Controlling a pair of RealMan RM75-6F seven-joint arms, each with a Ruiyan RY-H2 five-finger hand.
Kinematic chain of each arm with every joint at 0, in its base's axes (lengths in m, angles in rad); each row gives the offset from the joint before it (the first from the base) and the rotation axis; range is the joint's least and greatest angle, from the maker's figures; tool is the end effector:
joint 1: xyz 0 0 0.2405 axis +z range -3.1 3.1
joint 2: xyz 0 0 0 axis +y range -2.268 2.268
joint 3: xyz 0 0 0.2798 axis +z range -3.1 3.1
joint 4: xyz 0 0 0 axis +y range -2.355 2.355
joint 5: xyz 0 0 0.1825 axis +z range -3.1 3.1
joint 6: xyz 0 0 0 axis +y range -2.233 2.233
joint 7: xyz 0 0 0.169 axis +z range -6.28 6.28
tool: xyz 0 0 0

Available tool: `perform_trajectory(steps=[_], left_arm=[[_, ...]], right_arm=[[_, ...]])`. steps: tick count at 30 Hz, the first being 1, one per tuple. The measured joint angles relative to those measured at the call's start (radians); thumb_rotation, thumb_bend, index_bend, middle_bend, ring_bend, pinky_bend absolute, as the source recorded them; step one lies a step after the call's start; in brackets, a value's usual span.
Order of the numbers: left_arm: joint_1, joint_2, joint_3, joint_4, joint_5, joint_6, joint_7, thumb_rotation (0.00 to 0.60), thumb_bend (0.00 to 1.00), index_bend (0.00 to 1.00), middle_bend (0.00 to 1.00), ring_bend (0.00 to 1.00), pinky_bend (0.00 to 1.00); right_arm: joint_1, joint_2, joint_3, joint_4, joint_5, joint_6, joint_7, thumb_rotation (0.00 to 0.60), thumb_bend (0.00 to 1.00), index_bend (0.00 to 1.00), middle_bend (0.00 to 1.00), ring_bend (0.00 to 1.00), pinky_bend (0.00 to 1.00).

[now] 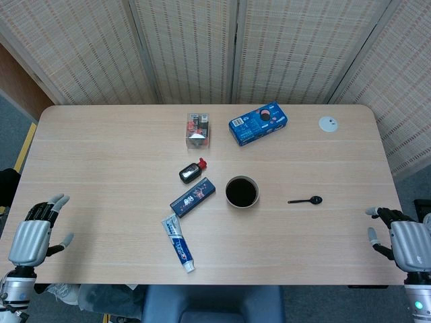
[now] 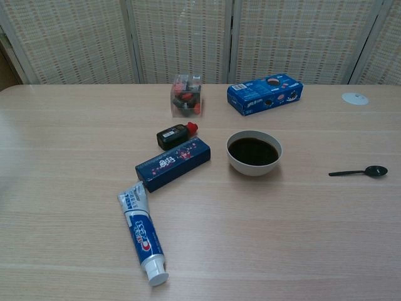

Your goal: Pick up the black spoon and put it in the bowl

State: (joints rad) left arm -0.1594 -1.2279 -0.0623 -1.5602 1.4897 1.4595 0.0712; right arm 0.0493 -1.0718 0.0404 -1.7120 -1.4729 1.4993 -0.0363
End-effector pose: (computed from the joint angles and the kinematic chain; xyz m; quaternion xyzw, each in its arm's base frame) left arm -0.3095 0.2317 0.1606 -0.6108 -0.3687 -0.4010 0.5746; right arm -0.3169 -0.1913 0.2040 0.5768 -0.4075 0.3803 0.5972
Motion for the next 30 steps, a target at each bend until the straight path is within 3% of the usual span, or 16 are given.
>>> perform_trajectory(steps=[18,22,25,30], left_arm=[[-0.001,0.021,-0.009,-0.031,-0.006,0.004,0.016,0.600,0.24,0.13,0.13,0.18,0.16],[0.001,0.026,-0.009,-0.034,-0.005,0.009,0.013,0.600,0.24,0.13,0.13,0.18,0.16],[0.002,0.028,-0.009,-0.033,-0.001,0.012,0.010,0.600,0.24,0.13,0.13,0.18,0.16],[0.001,0.027,-0.007,-0.031,0.008,0.016,0.004,0.600,0.24,0.13,0.13,0.18,0.16]], right_arm=[[0.045,-0.007,0.018,0.014,-0.022,-0.052,-0.005,0.600,0.41,0.36,0.44,0.36,0.51],[0.067,-0.009,0.026,0.016,-0.027,-0.076,-0.019,0.600,0.41,0.36,0.49,0.44,0.52],[0.093,-0.010,0.032,0.017,-0.033,-0.105,-0.038,0.600,0.41,0.36,0.56,0.56,0.64],[0.155,-0.022,0.047,0.034,-0.041,-0.174,-0.080,0.600,0.41,0.36,0.78,0.78,0.87]])
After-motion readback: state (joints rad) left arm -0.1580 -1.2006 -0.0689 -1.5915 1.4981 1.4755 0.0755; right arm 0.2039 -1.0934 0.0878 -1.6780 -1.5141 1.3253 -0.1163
